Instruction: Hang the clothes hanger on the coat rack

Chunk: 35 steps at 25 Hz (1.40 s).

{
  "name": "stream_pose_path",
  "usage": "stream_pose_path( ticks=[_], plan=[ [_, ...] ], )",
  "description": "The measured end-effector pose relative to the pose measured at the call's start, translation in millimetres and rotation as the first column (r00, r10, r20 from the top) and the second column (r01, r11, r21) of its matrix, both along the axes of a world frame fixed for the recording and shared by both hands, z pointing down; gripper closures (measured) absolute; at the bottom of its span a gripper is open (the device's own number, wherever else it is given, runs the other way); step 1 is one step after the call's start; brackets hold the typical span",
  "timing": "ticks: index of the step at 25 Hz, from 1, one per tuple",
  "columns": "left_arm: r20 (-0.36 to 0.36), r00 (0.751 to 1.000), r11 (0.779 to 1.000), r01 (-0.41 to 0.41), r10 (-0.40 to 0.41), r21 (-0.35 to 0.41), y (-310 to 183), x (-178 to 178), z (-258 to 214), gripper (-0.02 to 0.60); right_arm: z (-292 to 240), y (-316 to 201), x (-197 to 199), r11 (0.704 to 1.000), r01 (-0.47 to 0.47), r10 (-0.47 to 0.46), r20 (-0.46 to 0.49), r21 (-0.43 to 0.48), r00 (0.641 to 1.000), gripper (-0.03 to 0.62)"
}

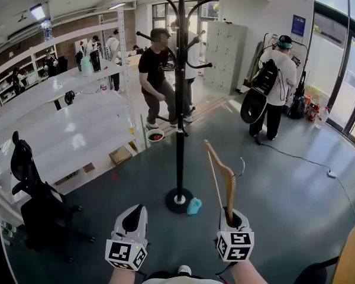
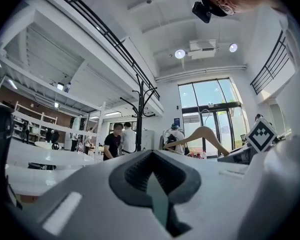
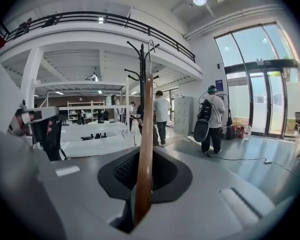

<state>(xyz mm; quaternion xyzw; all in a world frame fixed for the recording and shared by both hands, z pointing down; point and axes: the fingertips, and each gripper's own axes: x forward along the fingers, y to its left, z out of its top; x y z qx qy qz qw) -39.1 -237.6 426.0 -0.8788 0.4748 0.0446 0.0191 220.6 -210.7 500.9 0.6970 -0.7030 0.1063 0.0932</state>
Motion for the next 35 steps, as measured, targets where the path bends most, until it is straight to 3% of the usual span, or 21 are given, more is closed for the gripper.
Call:
stream_pose_path(
  ticks=[7, 15, 26, 35],
  plan=[
    [0.021, 1.000, 1.000, 0.001, -0.002, 0.012, -55, 25, -11, 0.581, -12, -66, 25, 1.000, 0.006, -0.006, -0.013, -0.006, 1.000, 0.546],
    [0.035, 0.998, 0.999, -0.047, 0.046, 0.015, -130, 34, -11, 0.581, -35, -151, 22, 0.999, 0.002, 0.000, -0.044, 0.032, 0.999, 0.546],
    [0.015, 0.993, 0.993, -0.114, 0.114, 0.031, -237, 13, -21, 0.581, -102, -295, 10, 0.994, -0.059, 0.063, -0.034, 0.094, 0.997, 0.546],
    [0.012, 0.989, 0.989, -0.148, 0.149, -0.006, -269, 7, -7, 0.581, -151, -372, 18, 0.998, -0.035, 0.038, -0.074, 0.048, 0.997, 0.546]
  ],
)
